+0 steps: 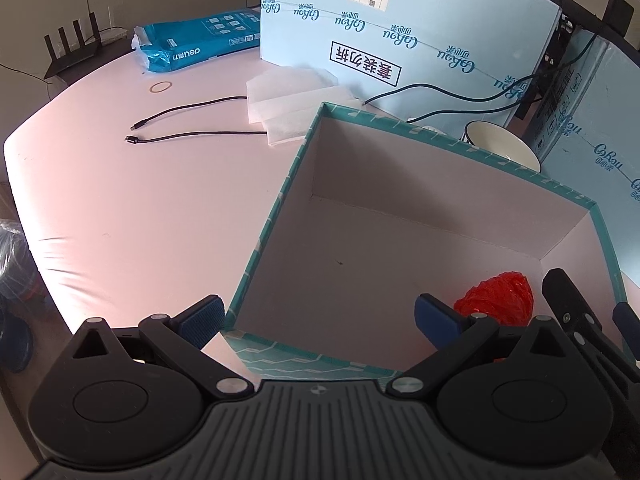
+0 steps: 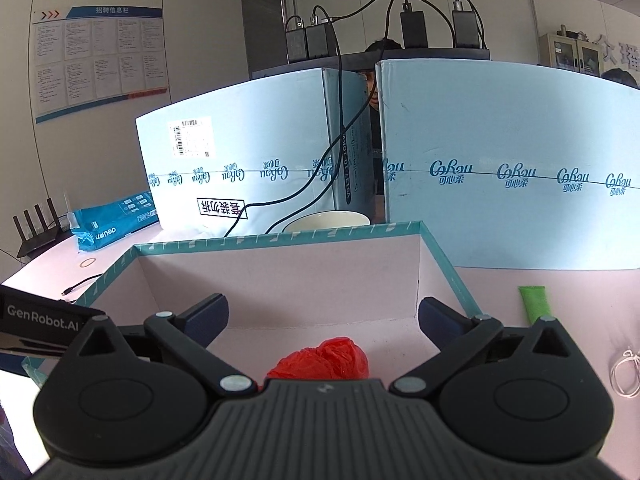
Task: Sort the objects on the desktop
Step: 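Raise the open right tool away from the bag in the box, then move the open right tool back out of the teal box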
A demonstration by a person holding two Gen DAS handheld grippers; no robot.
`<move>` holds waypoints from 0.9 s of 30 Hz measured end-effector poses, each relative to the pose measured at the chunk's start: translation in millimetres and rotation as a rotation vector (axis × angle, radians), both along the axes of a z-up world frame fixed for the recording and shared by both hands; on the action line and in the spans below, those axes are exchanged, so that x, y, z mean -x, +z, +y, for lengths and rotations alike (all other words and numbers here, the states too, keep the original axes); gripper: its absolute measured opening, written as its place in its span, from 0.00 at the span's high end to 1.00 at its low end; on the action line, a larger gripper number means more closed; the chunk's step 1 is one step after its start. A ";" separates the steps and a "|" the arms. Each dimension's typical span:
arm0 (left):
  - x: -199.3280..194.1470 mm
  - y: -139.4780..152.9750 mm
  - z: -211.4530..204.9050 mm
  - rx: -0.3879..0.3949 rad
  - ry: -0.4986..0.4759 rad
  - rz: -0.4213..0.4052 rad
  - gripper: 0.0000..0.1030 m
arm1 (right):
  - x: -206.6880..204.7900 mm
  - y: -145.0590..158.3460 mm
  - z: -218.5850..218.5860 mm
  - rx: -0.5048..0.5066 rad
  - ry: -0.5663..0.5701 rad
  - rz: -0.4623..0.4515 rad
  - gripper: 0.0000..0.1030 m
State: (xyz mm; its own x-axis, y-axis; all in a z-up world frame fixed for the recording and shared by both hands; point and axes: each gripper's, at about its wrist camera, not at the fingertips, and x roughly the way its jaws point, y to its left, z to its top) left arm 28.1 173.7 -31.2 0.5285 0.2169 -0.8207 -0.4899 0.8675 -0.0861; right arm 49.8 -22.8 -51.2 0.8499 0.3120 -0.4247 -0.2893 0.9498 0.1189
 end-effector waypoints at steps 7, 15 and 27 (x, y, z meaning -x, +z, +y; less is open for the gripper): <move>-4.5 -3.5 -1.8 -0.004 -0.026 -0.001 0.01 | -3.0 -4.3 -5.3 0.000 -0.074 0.083 0.00; -5.8 -5.5 -5.3 -0.022 -0.024 0.001 0.01 | 0.4 -4.2 -2.0 0.073 -0.121 0.142 0.00; -14.1 -7.7 -12.5 -0.062 -0.042 -0.017 0.01 | 14.6 -5.0 5.1 0.197 -0.173 0.168 0.00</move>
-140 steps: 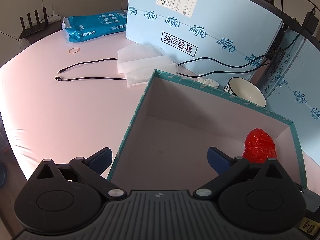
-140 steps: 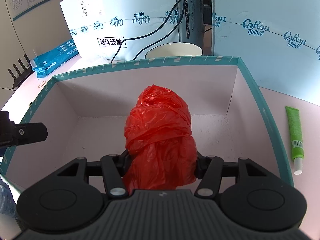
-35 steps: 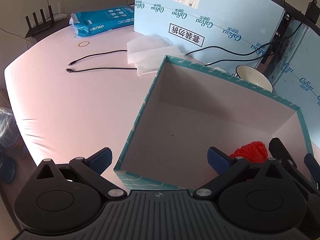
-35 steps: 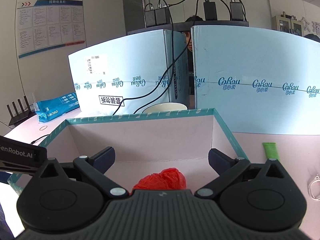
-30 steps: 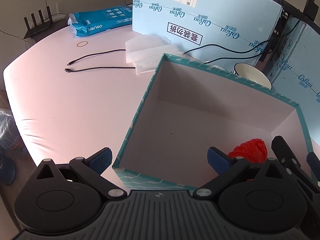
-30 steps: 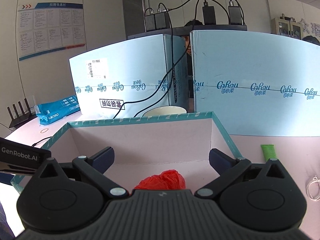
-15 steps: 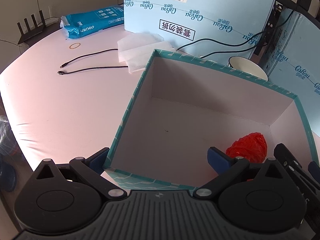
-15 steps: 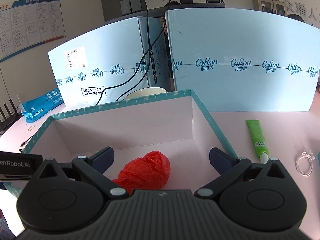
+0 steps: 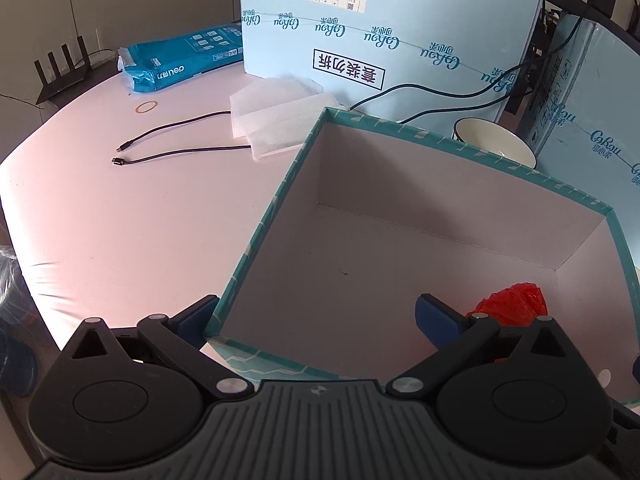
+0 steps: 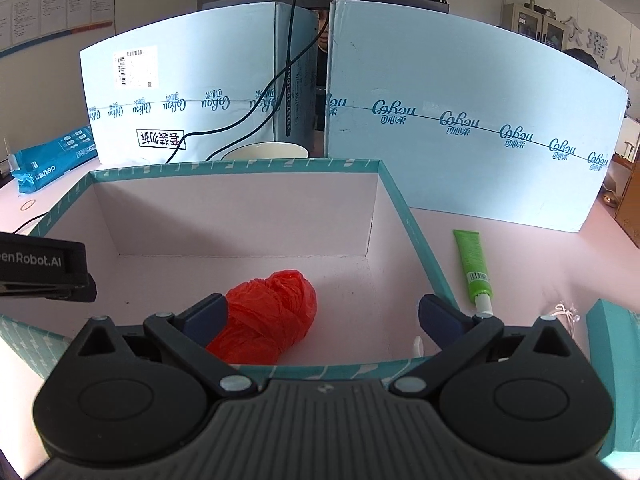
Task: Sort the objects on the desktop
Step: 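Move the open right tool back out of the teal box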
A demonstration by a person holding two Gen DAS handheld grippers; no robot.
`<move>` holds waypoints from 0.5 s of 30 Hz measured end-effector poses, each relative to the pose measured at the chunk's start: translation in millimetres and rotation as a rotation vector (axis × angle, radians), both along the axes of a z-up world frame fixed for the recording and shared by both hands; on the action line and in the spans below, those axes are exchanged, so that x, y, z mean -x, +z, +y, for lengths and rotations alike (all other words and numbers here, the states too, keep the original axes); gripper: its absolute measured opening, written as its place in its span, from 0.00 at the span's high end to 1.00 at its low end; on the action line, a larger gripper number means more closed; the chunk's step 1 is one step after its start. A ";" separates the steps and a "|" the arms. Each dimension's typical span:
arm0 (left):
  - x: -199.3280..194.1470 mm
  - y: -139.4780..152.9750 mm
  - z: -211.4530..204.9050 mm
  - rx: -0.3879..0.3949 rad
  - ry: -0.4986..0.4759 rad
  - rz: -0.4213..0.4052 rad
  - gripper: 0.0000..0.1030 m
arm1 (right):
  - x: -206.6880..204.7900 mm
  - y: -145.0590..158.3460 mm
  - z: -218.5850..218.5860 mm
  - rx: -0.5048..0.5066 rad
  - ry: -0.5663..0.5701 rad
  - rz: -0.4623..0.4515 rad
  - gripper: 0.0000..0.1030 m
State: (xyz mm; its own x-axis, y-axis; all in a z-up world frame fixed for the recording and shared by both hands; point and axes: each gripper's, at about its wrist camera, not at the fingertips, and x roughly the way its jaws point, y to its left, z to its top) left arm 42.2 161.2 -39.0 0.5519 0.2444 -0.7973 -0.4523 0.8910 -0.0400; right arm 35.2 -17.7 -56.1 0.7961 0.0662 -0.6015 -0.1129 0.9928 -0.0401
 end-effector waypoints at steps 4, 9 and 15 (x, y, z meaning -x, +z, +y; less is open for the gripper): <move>-2.1 0.0 -4.5 0.002 -0.021 -0.005 0.01 | 2.4 1.9 -7.3 0.000 -0.021 0.002 0.00; -4.3 -0.8 -12.9 0.004 -0.066 -0.006 0.01 | 6.4 4.4 -15.2 0.004 -0.053 0.017 0.00; -4.9 -4.4 -21.9 -0.017 -0.099 -0.012 0.01 | 12.9 5.2 -23.5 0.001 -0.087 0.012 0.00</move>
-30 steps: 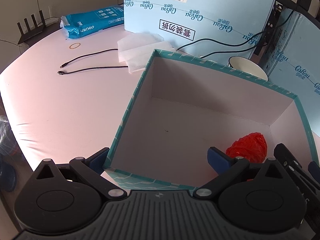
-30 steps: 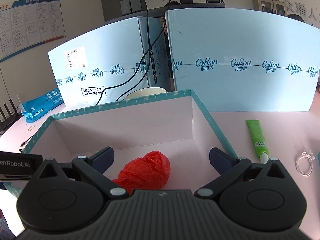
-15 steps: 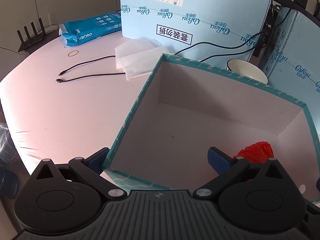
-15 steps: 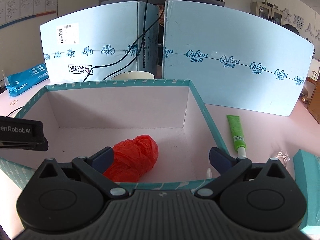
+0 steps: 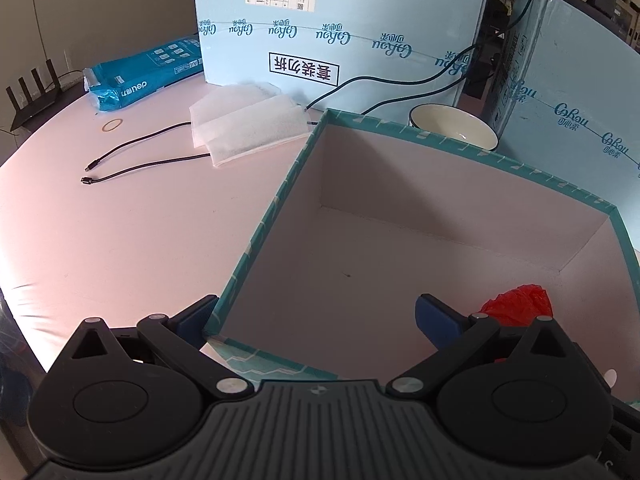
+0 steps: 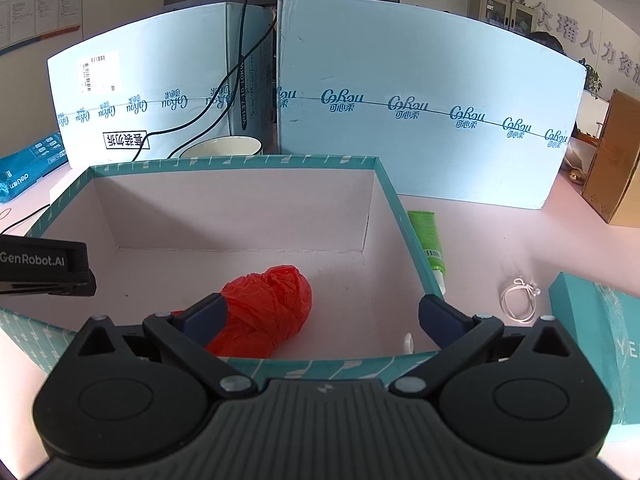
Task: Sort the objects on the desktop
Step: 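Move the open right tool back out of the teal box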
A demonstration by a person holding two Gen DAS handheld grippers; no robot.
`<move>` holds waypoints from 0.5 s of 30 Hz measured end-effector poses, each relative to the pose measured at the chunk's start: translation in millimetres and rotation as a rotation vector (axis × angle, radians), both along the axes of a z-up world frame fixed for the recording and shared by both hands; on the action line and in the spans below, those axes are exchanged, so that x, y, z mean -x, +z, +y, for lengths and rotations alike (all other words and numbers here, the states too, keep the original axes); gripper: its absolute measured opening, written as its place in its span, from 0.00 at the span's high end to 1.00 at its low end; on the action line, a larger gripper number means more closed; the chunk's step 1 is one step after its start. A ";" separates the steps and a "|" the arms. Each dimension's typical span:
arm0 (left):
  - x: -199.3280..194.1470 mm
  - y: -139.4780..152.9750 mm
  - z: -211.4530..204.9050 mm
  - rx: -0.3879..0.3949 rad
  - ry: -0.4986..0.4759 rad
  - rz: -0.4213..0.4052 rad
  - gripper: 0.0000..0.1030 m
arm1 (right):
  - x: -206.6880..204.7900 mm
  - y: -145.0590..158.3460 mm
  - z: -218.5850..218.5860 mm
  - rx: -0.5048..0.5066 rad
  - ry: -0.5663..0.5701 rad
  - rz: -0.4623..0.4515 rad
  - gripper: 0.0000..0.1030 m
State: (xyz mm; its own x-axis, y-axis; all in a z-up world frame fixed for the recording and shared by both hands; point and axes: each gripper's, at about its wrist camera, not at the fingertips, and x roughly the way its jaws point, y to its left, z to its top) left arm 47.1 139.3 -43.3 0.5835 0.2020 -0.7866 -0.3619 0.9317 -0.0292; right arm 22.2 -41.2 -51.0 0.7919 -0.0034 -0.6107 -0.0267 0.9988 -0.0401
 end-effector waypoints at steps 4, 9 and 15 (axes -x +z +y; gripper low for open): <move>5.8 0.9 3.8 0.012 0.026 -0.034 0.01 | 7.9 -2.1 -1.2 -0.014 0.014 -0.063 0.00; 14.0 8.7 -0.9 -0.057 0.035 -0.089 0.01 | 9.9 0.3 -3.1 -0.030 0.026 -0.113 0.00; 22.9 18.6 -9.2 -0.101 0.036 -0.157 0.01 | 14.3 5.9 -5.3 -0.052 0.040 -0.160 0.00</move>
State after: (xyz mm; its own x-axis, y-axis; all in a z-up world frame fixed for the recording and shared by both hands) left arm 24.2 130.2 -24.7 0.6883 0.2984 -0.6612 -0.3936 0.9193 0.0052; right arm 8.0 -46.5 -45.1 0.8780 0.0587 -0.4751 -0.0641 0.9979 0.0047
